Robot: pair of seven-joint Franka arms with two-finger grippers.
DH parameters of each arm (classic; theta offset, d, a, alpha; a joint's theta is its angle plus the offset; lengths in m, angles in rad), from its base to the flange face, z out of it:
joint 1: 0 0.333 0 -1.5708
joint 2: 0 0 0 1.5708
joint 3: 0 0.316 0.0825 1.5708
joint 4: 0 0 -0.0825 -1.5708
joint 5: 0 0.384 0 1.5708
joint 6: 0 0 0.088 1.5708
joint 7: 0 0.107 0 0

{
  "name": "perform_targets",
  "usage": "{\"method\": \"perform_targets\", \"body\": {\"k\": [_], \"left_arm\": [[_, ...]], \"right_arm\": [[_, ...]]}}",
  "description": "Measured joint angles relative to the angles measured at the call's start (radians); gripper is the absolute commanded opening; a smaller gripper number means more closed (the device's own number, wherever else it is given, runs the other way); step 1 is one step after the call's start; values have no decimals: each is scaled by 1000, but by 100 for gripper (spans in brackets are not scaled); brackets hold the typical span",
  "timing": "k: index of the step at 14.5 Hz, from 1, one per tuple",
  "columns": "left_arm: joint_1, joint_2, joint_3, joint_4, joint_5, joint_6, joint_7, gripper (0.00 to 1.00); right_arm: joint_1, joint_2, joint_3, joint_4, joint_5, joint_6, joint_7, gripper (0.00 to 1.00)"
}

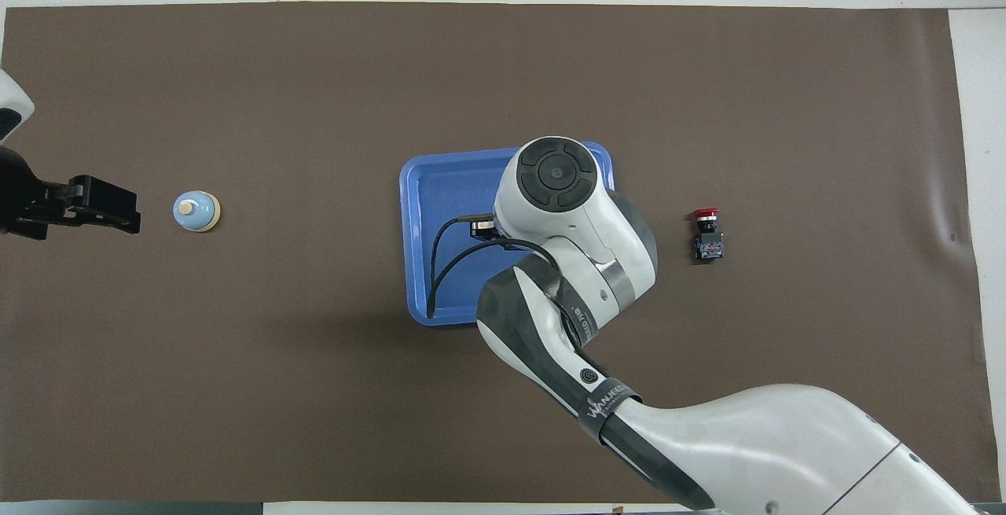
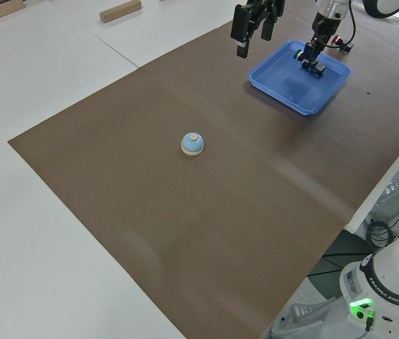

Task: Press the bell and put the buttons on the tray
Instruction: 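Carry the green button into the tray beside the yellow one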

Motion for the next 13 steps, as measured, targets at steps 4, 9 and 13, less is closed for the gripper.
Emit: {"method": "perform_targets", "body": {"k": [4,9,13], "left_arm": [[0,0,0,0,0,0,0,100],[0,0,0,0,0,0,0,100],[0,0,0,0,0,0,0,100]], "right_arm": [[9,23,0,3,0,-32,22,4],[9,23,0,-15,0,-43,24,11],[17,23,0,-28,0,-43,24,12]]}}
